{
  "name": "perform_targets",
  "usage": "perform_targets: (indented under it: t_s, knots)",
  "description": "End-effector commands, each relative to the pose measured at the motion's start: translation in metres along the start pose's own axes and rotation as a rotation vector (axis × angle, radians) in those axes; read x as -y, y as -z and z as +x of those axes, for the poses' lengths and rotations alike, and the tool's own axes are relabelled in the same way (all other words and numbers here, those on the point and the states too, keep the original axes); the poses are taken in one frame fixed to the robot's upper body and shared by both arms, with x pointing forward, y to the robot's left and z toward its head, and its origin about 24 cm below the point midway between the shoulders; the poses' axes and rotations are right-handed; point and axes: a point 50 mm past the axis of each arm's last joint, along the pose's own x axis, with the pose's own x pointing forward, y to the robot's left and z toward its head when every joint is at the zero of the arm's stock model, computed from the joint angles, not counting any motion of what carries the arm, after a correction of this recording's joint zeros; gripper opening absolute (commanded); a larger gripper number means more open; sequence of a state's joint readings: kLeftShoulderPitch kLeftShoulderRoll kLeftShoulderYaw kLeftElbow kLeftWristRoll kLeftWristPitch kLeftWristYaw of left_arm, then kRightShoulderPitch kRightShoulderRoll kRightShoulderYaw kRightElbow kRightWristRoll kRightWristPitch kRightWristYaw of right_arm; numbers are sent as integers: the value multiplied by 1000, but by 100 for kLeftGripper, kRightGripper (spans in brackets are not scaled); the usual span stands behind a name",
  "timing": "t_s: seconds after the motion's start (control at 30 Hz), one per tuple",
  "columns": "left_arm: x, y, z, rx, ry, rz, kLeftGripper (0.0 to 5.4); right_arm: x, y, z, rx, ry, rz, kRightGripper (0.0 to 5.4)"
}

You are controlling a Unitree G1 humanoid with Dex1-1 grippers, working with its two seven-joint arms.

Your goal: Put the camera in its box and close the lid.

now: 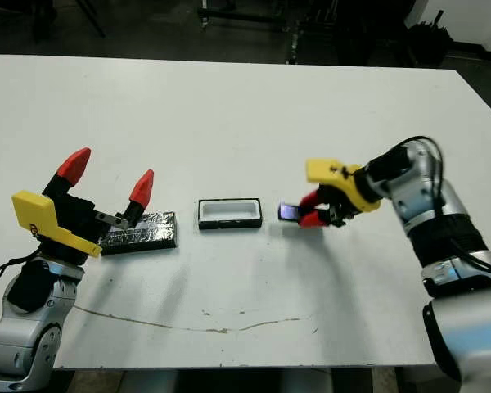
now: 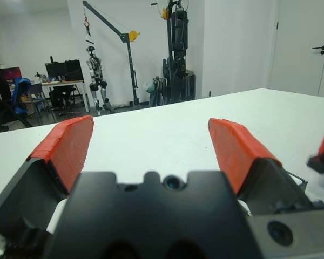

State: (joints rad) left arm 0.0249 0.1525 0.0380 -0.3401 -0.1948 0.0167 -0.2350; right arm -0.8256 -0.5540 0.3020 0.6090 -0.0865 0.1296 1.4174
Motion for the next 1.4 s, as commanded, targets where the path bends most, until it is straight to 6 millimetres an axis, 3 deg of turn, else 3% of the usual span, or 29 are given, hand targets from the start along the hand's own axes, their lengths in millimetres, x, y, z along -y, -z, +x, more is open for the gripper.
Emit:
perform_targets:
  t_s: [0.03, 0.3, 0.57, 0.9, 1.4]
  knots:
    - [0, 0, 0, -14, -5, -1, 540, 12, -15, -7, 92, 33, 64, 165]
    - [0, 1, 0, -7, 5, 2, 540, 27, -60, 2, 232, 67, 30, 165]
    - [1, 0, 1, -4, 0, 7, 540, 23, -87, 42, 216, 19, -9, 165]
    - [0, -1, 1, 2, -3, 6, 540, 13, -86, 73, 171, -82, 54, 165]
    - [2, 0, 1, 3, 1, 7, 540, 4, -73, 86, 109, -139, 33, 165]
